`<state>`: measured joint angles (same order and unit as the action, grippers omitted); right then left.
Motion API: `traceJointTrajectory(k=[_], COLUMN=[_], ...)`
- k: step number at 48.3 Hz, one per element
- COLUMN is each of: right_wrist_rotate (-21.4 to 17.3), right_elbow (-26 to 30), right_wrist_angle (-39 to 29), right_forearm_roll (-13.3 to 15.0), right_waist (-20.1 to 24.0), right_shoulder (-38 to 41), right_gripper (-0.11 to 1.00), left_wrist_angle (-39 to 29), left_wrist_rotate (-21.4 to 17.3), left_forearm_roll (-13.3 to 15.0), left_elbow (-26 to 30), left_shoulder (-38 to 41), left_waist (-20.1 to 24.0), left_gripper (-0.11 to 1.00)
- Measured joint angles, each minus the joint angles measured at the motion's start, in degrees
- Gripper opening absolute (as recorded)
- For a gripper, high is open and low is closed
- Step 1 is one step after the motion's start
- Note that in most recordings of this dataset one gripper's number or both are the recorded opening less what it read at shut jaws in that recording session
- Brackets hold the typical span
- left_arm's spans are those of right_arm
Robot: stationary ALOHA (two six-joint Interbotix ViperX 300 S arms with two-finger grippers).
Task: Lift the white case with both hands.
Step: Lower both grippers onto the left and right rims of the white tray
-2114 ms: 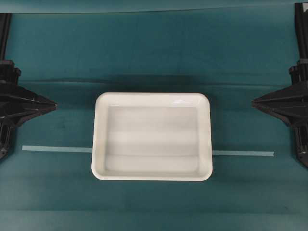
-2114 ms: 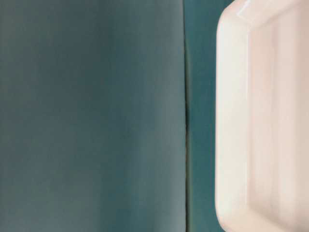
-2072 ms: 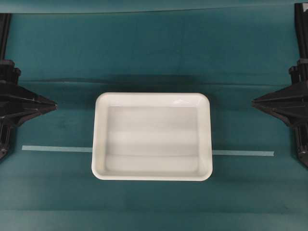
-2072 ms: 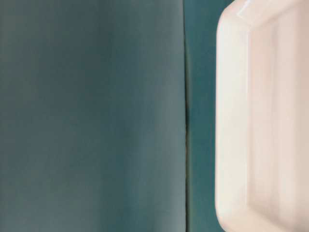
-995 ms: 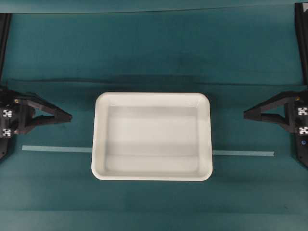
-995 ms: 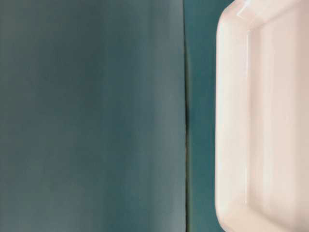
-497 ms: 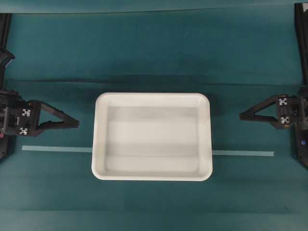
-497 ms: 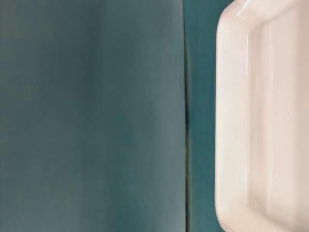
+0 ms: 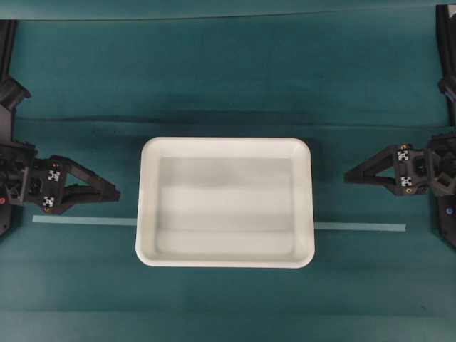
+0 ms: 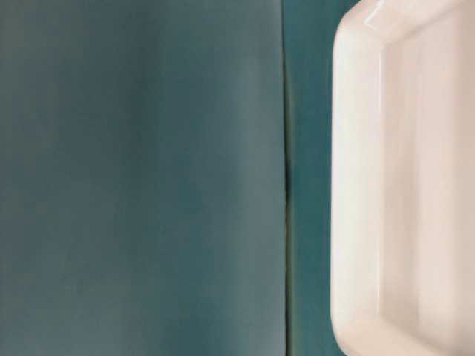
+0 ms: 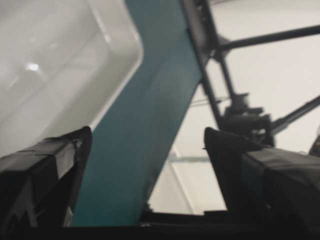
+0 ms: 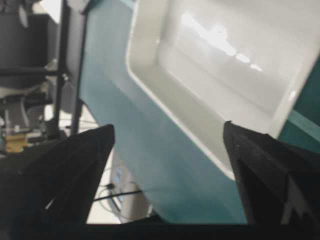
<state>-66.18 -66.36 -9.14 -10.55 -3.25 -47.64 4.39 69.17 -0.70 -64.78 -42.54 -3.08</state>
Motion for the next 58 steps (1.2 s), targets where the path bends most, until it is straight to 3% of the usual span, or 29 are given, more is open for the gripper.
traceJointTrajectory(k=[11,31,40,58], right_wrist_rotate=[-2.46,-2.72,-2.81,-5.1], right_elbow=[-3.52,-7.56,-9.05,-8.88], right_wrist_angle=[4.92,16.7,20.83,30.23], right_forearm_roll=[0.0,0.0,0.0,-0.09], right_waist=[0.18,0.62,0.62,1.14], right_shoulder=[1.67,10.55,14.24,25.49], right_gripper=[0.92,0.92,0.92,0.92], left_wrist_angle=[6.5,17.49,20.3,26.02], left_wrist_rotate=[1.41,0.97,-0.44,-2.02], left_forearm_roll=[0.0,-0.18,-0.18,-0.18], left_elbow=[-2.81,-8.7,-9.32,-9.14], left_shoulder=[5.54,17.75,20.92,28.39], left_waist=[-0.26,0.53,4.04,4.75], left_gripper=[0.97,0.96,0.96,0.96])
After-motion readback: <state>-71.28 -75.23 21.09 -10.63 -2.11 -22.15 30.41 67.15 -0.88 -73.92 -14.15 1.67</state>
